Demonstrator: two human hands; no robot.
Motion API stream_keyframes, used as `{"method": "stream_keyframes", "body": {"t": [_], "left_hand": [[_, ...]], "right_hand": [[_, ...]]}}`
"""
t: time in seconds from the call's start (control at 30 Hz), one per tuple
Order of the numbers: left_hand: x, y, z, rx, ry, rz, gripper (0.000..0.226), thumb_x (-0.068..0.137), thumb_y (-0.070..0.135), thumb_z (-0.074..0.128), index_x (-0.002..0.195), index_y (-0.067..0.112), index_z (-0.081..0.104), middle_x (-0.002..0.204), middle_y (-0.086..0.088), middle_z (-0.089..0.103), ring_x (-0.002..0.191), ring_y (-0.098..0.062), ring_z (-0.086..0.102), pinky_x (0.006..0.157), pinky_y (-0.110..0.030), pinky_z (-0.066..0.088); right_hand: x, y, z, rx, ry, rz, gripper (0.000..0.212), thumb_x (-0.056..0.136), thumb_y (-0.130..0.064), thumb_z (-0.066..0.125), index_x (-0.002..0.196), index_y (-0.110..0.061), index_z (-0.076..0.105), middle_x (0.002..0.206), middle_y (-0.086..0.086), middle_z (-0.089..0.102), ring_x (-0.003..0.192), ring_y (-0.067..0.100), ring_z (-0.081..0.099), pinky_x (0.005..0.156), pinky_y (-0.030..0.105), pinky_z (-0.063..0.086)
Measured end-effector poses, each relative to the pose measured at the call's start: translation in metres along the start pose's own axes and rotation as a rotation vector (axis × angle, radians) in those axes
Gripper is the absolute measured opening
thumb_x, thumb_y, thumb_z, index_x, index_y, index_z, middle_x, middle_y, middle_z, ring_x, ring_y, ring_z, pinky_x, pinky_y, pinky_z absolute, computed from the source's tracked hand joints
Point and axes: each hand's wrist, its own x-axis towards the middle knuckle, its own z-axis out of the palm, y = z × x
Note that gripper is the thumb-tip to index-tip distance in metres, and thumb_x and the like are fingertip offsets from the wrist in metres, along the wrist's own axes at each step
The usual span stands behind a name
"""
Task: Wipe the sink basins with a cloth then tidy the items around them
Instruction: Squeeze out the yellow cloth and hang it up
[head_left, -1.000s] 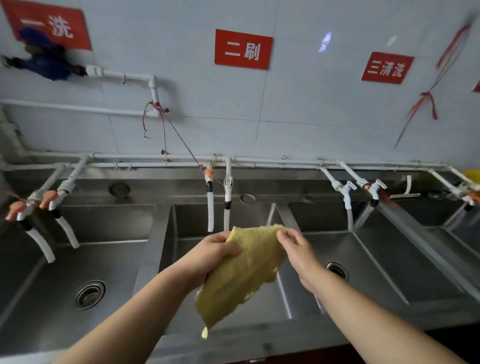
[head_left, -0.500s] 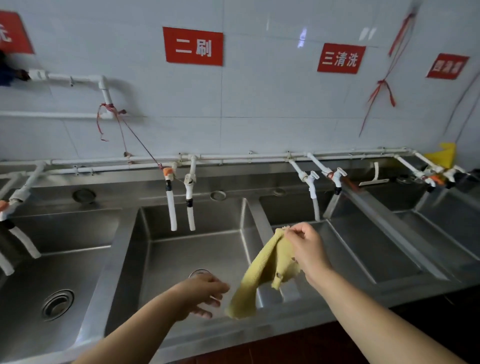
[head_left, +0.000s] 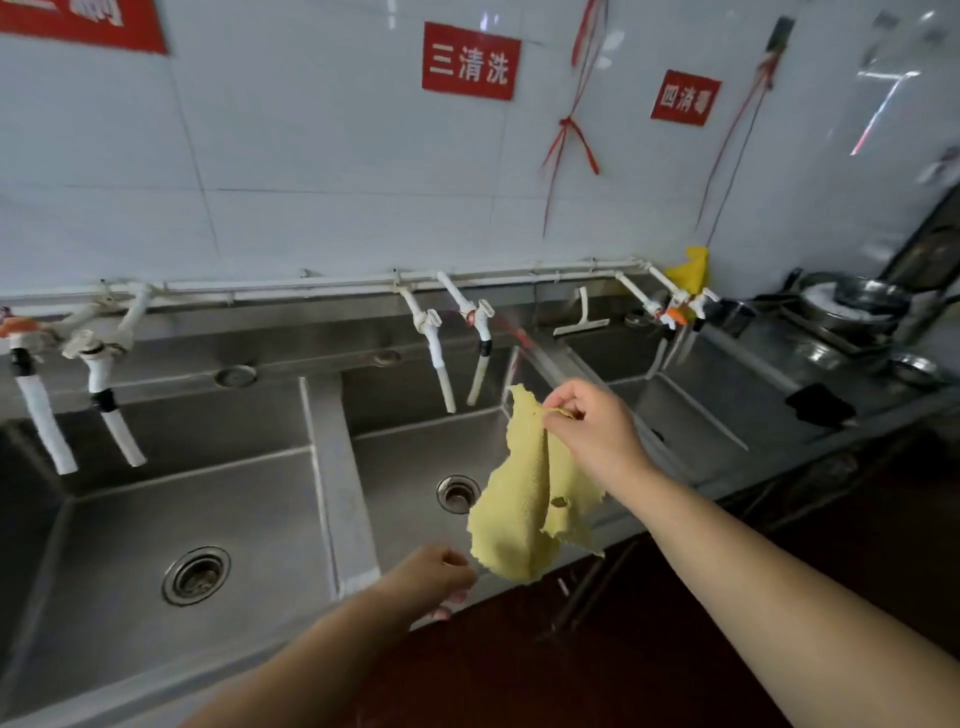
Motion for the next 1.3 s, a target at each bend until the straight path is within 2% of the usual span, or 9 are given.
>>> {"method": "stream_keyframes", "body": {"t": [0.1,0.3,0.43,0.57,0.73,0.83,0.97,1.13,1.3], "left_hand": [[0.011,0.023,0.041,0.043,-0.123,-0.033,0.006,0.092,0.027,0.057,0.092,0.021,0.055,0.095,-0.004,0.055,0.089,-0.013,0.055,0.074,-0.026,0.051],[0.049,0.052,0.098,-0.097,-0.396,-0.227,0.055,0.092,0.057,0.044,0.132,0.018,0.044,0.123,-0.010,0.053,0.122,-0.027,0.049,0.093,-0.052,0.041],[0.083,0.076,0.120,-0.310,-0.318,-0.226,0.049,0.089,0.062,0.039,0.108,0.020,0.054,0.111,-0.003,0.062,0.105,-0.021,0.059,0.088,-0.042,0.044],[0.120,0.107,0.130,-0.431,-0.243,-0.065,0.078,0.057,0.040,0.082,0.119,0.003,0.051,0.103,-0.009,0.058,0.088,-0.023,0.059,0.065,-0.031,0.049],[0.172,0.167,0.144,-0.301,-0.132,0.141,0.068,0.080,-0.009,0.062,0.139,0.009,0.033,0.117,-0.017,0.052,0.102,-0.032,0.058,0.080,-0.039,0.056],[0.205,0.208,0.148,-0.270,-0.008,0.233,0.067,0.084,-0.007,0.058,0.143,0.009,0.029,0.102,-0.013,0.057,0.094,-0.031,0.060,0.085,-0.042,0.054],[0.251,0.263,0.147,-0.312,0.082,0.329,0.040,0.088,-0.003,0.055,0.124,0.013,0.052,0.101,-0.009,0.057,0.096,-0.025,0.058,0.083,-0.034,0.048],[0.297,0.312,0.161,-0.254,0.012,0.384,0.019,0.090,0.004,0.055,0.098,0.019,0.064,0.108,-0.008,0.060,0.102,-0.027,0.058,0.093,-0.041,0.049],[0.325,0.344,0.188,0.032,-0.016,0.465,0.035,0.086,0.000,0.059,0.111,0.024,0.059,0.101,0.004,0.057,0.079,-0.011,0.060,0.060,-0.016,0.049]], "right_hand": [[0.010,0.023,-0.029,0.062,0.028,0.066,0.013,0.079,-0.013,0.064,0.075,-0.025,0.062,0.082,-0.004,0.066,0.078,0.011,0.060,0.066,0.026,0.046],[0.018,0.063,-0.084,0.091,0.107,0.160,0.015,0.078,-0.011,0.061,0.073,-0.025,0.061,0.080,-0.006,0.064,0.076,0.007,0.058,0.058,0.020,0.038],[0.023,0.095,-0.120,0.127,0.207,0.218,0.013,0.079,-0.012,0.060,0.077,-0.025,0.062,0.088,-0.008,0.065,0.077,0.009,0.059,0.062,0.024,0.041],[0.032,0.124,-0.158,0.165,0.336,0.255,0.013,0.082,-0.010,0.059,0.082,-0.023,0.062,0.091,-0.010,0.063,0.080,0.007,0.059,0.062,0.021,0.043],[0.060,0.164,-0.205,0.150,0.467,0.310,0.015,0.086,-0.010,0.057,0.093,-0.022,0.063,0.097,-0.009,0.063,0.093,0.005,0.059,0.076,0.023,0.047],[0.083,0.190,-0.230,0.114,0.503,0.380,0.027,0.086,-0.009,0.052,0.100,-0.027,0.064,0.100,-0.008,0.062,0.091,0.009,0.059,0.074,0.026,0.049],[0.114,0.226,-0.250,0.145,0.519,0.484,0.032,0.086,-0.003,0.048,0.101,-0.025,0.067,0.094,-0.007,0.061,0.088,0.018,0.057,0.075,0.042,0.049],[0.144,0.269,-0.266,0.166,0.559,0.539,0.031,0.084,0.002,0.052,0.103,-0.017,0.067,0.107,-0.001,0.063,0.102,0.014,0.055,0.084,0.025,0.042],[0.162,0.309,-0.291,0.041,0.550,0.543,0.038,0.084,0.005,0.053,0.117,-0.011,0.064,0.111,0.004,0.061,0.088,0.008,0.053,0.073,0.015,0.045]]}}
